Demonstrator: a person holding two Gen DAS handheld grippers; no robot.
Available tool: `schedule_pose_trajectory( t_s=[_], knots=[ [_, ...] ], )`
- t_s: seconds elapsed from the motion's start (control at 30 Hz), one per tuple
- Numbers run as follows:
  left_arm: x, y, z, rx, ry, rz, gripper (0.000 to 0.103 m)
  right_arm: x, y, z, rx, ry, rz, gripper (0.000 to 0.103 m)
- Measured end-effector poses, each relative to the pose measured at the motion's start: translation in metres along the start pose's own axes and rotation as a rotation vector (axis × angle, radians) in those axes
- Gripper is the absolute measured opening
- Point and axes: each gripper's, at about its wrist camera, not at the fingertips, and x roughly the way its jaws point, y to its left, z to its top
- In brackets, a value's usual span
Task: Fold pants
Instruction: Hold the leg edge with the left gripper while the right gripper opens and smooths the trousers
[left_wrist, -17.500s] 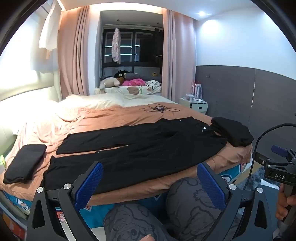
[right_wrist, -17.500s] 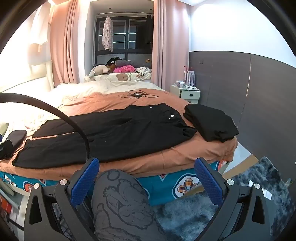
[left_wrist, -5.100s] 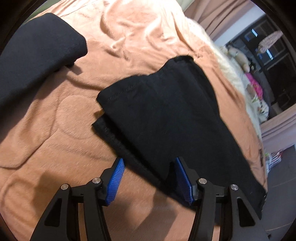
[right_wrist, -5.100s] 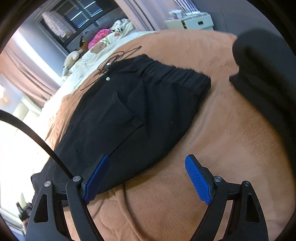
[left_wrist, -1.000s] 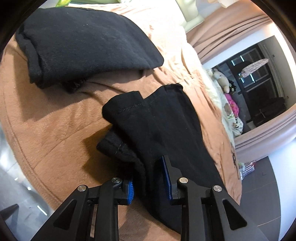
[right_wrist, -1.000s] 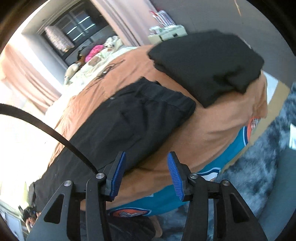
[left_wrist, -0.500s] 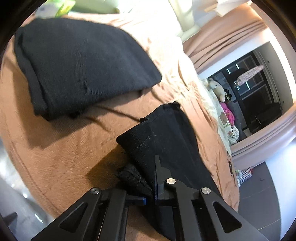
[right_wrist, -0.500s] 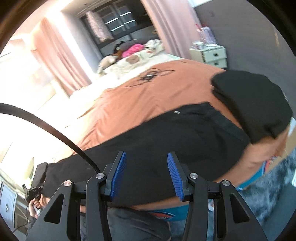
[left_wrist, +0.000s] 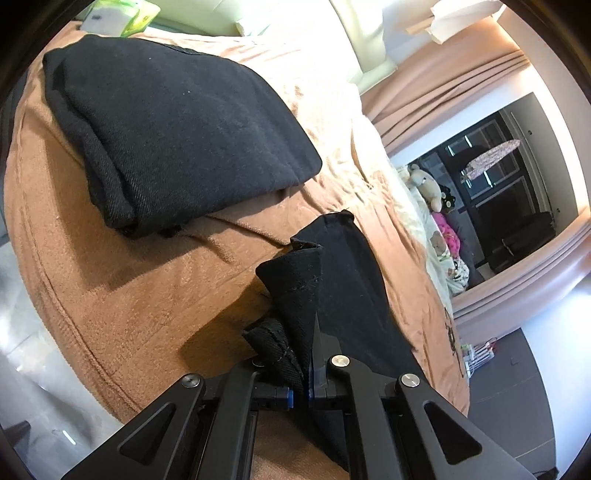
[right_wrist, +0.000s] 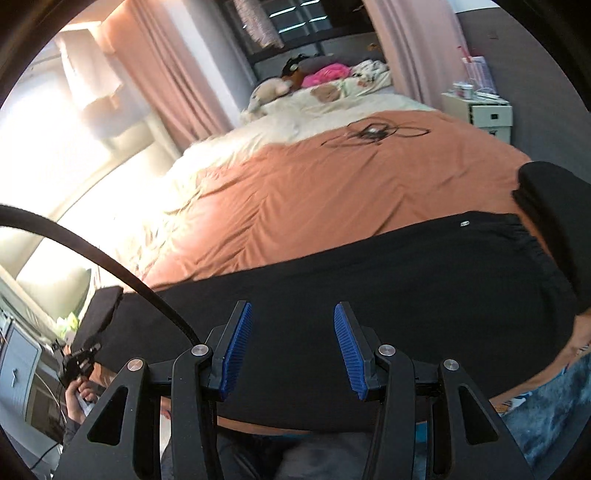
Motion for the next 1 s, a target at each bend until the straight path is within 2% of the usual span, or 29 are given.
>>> schedule_pose_trajectory(
  t_s=[0.27,0.37,0.47,0.63,0.87,1.0],
  knots=[
    [0.001,-0.006,0.003,0.001,0.012,-0.022,0.005,0.068,0.031,0.004,-0.053,0.118,0.005,0.045],
    [0.002,-0.011,0.001,0.029,0.019,-0.007,0.005,0.097,0.042,0.008,-0.082,0.162,0.016,0.045],
    [0.004,-0.009,-0.002,0.016,0.030,0.003,0.005,0.113,0.054,0.008,-0.109,0.191,0.024,0.045],
    [0.007,-0.008,-0.010,0.039,0.032,0.062,0.007,0.132,0.067,-0.006,-0.135,0.230,0.024,0.045],
    [0.010,-0.006,-0.017,0.054,0.021,0.091,0.010,0.155,0.084,-0.024,-0.205,0.323,-0.007,0.045],
    [0.011,-0.007,-0.018,0.058,0.014,0.100,0.010,0.168,0.086,-0.021,-0.211,0.337,-0.031,0.045]
  ],
)
